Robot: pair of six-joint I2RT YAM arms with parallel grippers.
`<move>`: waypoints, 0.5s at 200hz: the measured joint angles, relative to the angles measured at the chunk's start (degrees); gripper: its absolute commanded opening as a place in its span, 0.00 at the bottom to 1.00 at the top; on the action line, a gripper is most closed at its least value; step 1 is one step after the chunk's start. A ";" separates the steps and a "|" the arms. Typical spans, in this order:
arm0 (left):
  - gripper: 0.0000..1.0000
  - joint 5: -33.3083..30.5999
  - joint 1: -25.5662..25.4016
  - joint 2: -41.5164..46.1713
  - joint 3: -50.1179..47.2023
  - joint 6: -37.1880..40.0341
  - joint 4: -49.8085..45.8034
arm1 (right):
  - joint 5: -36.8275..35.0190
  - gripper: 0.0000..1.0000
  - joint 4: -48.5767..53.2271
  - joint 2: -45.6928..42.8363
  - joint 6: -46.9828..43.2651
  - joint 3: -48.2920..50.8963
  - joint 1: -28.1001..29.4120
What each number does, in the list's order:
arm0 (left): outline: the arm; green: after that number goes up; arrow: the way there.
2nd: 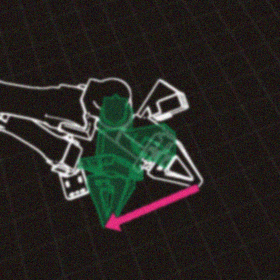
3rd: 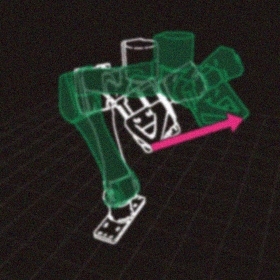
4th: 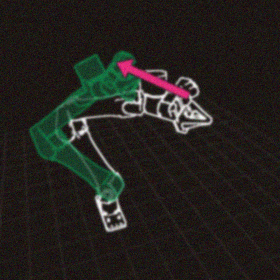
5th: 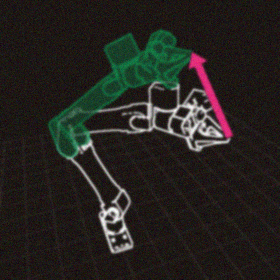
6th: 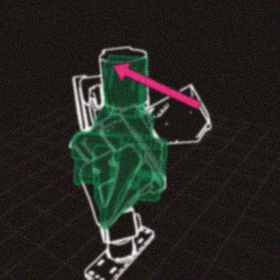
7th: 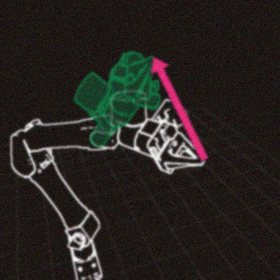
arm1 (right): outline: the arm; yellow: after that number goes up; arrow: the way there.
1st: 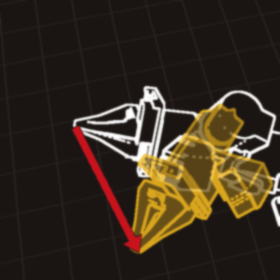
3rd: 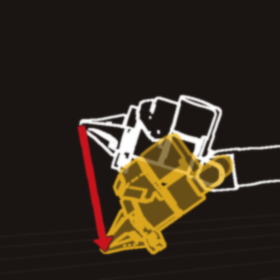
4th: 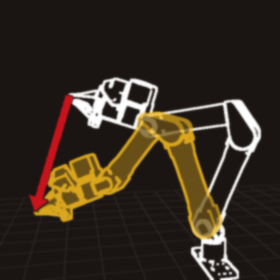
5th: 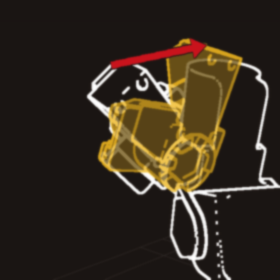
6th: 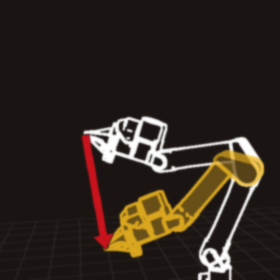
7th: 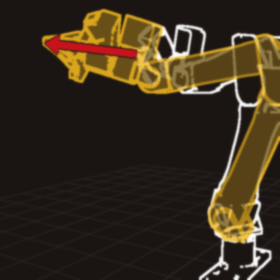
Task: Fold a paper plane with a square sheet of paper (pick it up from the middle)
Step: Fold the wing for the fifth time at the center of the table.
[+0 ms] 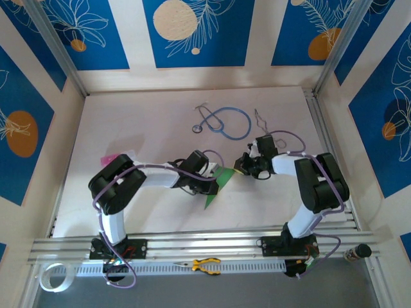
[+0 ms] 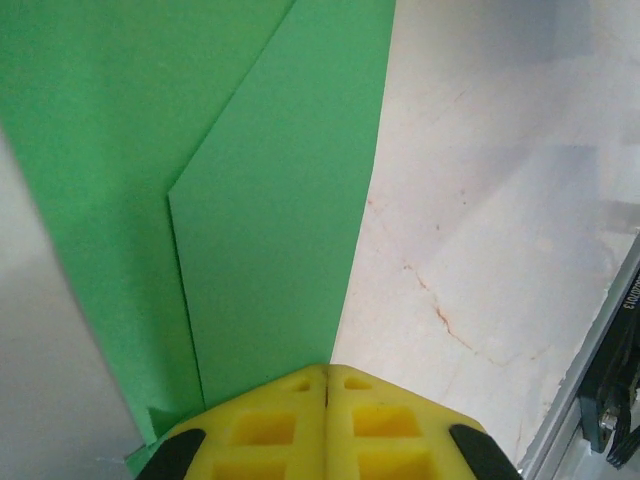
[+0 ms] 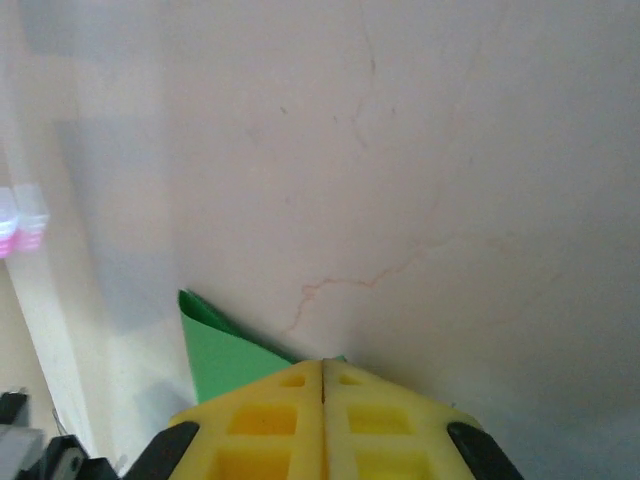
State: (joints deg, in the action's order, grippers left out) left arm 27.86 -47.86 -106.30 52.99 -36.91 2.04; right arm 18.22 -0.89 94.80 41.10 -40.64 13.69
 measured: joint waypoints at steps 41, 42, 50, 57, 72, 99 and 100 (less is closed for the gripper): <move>0.32 -1.62 0.00 3.91 -0.92 -3.48 -0.09 | 0.17 0.20 -0.35 -10.62 0.15 2.95 0.94; 0.32 -1.66 0.00 4.04 -0.92 -3.50 -0.09 | 0.20 0.20 -0.35 -10.80 0.24 3.06 0.98; 0.33 -2.58 0.02 5.64 -0.92 -3.65 -0.35 | 0.22 0.21 -0.37 -12.70 0.57 4.26 1.40; 0.33 -3.19 0.13 6.95 -0.92 -3.72 -0.63 | 0.24 0.21 -0.26 -13.77 0.70 5.18 1.77; 0.33 -4.52 0.70 9.60 -0.94 -3.74 -1.22 | 0.24 0.21 0.39 -15.37 1.14 6.91 2.93; 0.31 -5.66 2.29 10.99 -1.64 -3.74 -1.70 | 0.20 0.21 1.81 -17.09 1.86 9.01 4.94; 0.31 -5.68 2.34 10.99 -1.68 -3.74 -1.73 | 0.20 0.21 1.88 -17.18 1.84 9.11 5.03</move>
State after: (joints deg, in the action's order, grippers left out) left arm 22.17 -45.52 -95.31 51.31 -40.64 0.32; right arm 18.41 0.99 77.62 42.94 -31.53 18.72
